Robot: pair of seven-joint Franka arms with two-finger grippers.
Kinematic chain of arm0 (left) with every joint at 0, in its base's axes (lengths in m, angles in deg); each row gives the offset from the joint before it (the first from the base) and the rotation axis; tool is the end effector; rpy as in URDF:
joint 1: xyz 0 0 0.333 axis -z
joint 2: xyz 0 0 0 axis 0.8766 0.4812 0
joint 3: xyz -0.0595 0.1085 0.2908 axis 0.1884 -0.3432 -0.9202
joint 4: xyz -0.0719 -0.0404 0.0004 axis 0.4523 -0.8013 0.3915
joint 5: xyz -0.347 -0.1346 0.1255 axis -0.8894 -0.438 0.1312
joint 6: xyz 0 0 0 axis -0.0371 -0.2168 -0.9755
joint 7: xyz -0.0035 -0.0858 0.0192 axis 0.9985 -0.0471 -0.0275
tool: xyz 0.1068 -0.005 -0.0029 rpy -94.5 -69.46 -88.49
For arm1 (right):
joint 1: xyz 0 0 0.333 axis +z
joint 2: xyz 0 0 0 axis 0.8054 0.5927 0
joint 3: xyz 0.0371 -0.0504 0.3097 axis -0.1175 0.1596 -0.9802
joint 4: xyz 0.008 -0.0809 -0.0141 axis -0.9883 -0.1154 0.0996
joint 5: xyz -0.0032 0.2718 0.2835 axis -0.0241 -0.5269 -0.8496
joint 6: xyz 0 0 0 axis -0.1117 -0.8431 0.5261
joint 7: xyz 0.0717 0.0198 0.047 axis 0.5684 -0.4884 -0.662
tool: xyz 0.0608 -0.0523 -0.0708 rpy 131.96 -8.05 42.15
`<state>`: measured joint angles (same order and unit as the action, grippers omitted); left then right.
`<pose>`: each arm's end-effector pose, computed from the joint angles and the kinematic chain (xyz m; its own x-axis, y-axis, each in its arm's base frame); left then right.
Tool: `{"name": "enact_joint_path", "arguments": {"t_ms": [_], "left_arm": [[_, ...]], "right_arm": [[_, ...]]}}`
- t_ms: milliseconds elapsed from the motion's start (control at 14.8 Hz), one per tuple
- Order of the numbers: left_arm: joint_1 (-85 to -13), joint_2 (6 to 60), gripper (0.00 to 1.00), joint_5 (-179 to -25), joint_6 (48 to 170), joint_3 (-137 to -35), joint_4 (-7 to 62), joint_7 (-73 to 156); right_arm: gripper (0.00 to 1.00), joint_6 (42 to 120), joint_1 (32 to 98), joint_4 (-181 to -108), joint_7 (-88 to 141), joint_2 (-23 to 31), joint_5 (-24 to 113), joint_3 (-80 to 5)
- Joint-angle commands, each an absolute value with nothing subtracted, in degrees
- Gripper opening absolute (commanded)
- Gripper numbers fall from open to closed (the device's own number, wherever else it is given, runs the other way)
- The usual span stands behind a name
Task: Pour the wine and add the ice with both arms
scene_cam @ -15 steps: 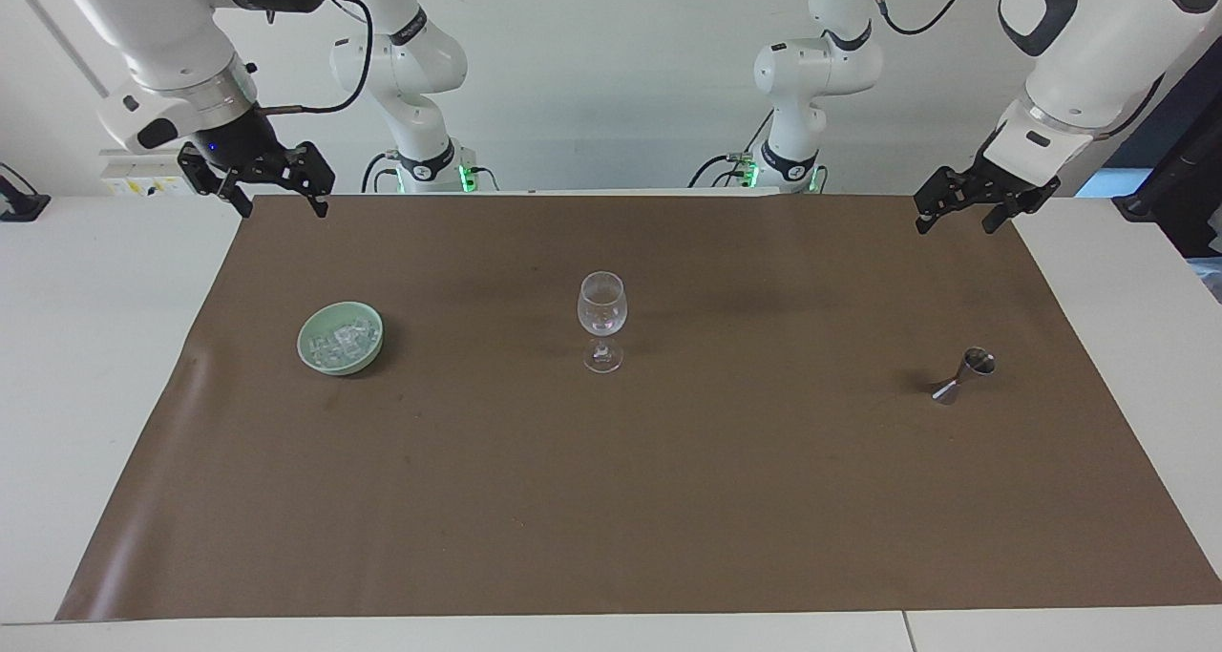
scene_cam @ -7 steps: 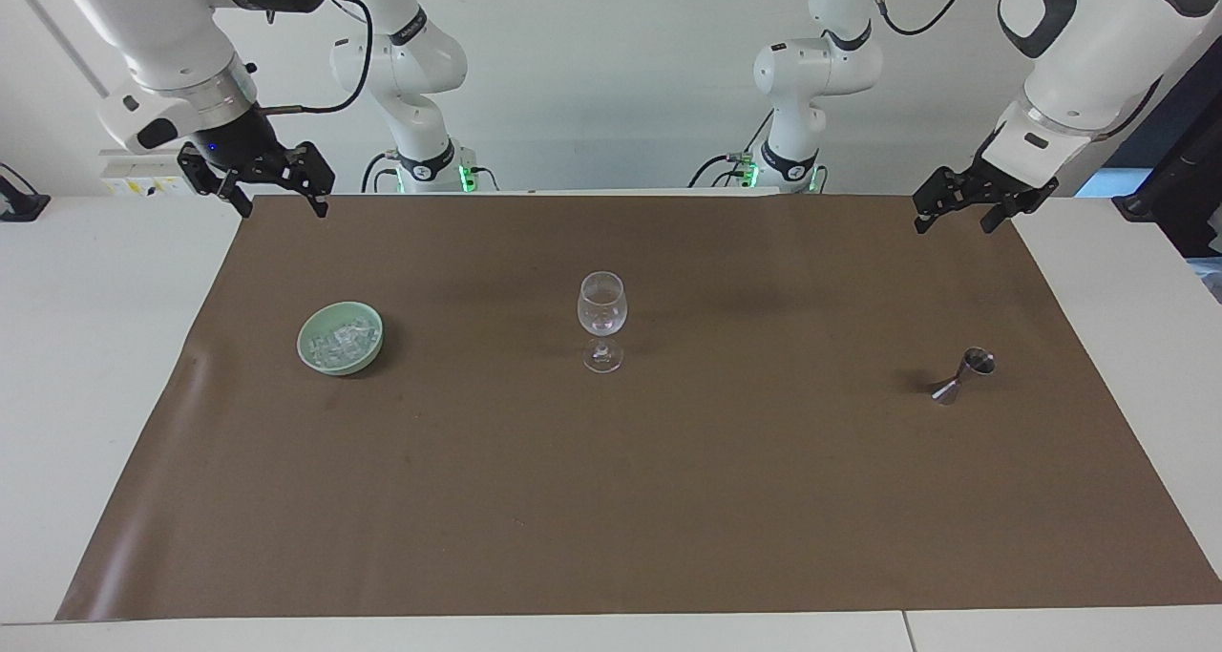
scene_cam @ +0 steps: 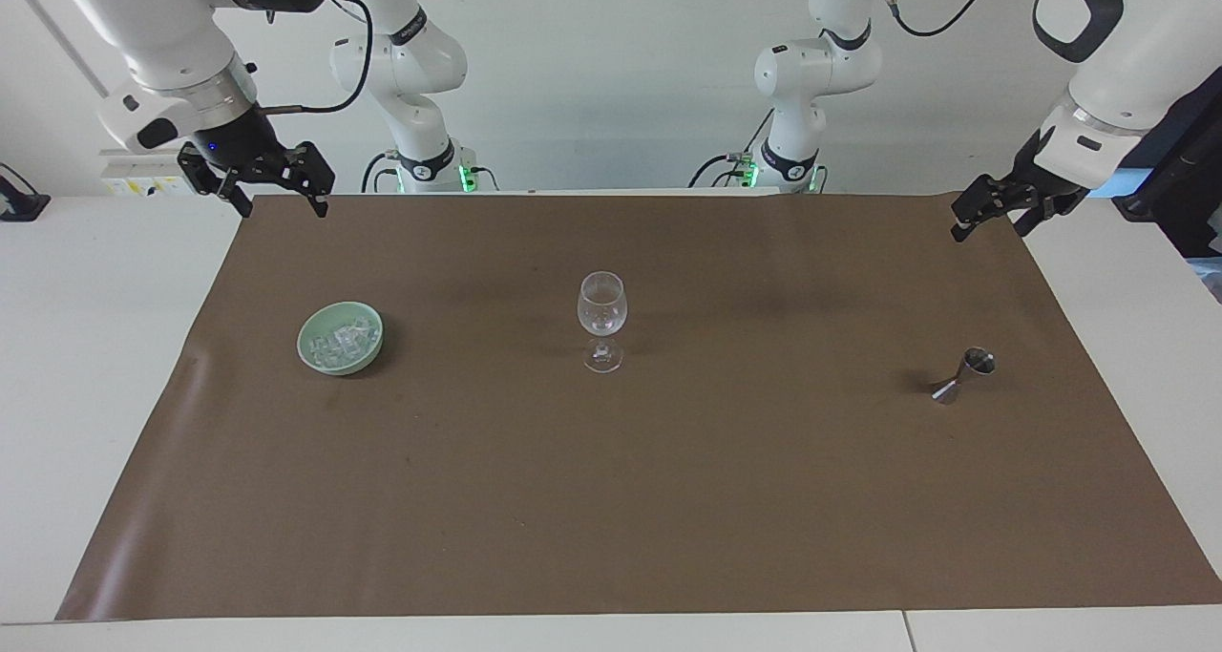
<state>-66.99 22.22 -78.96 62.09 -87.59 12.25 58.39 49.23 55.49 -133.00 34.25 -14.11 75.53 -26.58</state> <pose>0.5494 0.0346 0.5993 0.9984 0.0443 -0.0337 0.0455 -0.9984 0.0346 0.5311 -0.0185 0.6292 0.9978 -0.0244 -0.0617 -0.0240 -0.9997 0.0072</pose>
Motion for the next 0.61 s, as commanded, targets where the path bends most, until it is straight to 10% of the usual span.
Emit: {"name": "enact_joint_path", "arguments": {"t_ms": [0, 542], "left_arm": [[-67.04, 21.46, 1.0, -79.55, 65.58, -87.53, 14.17, 58.14], [-65.89, 37.79, 1.0, -75.6, 61.72, -86.83, -1.72, 58.14]], "right_arm": [[1.0, 49.32, 54.53, -134.18, 33.77, -15.21, 74.57, -27.02], [1.0, 49.32, 54.53, -134.18, 33.77, -15.21, 74.57, -27.02]]}}
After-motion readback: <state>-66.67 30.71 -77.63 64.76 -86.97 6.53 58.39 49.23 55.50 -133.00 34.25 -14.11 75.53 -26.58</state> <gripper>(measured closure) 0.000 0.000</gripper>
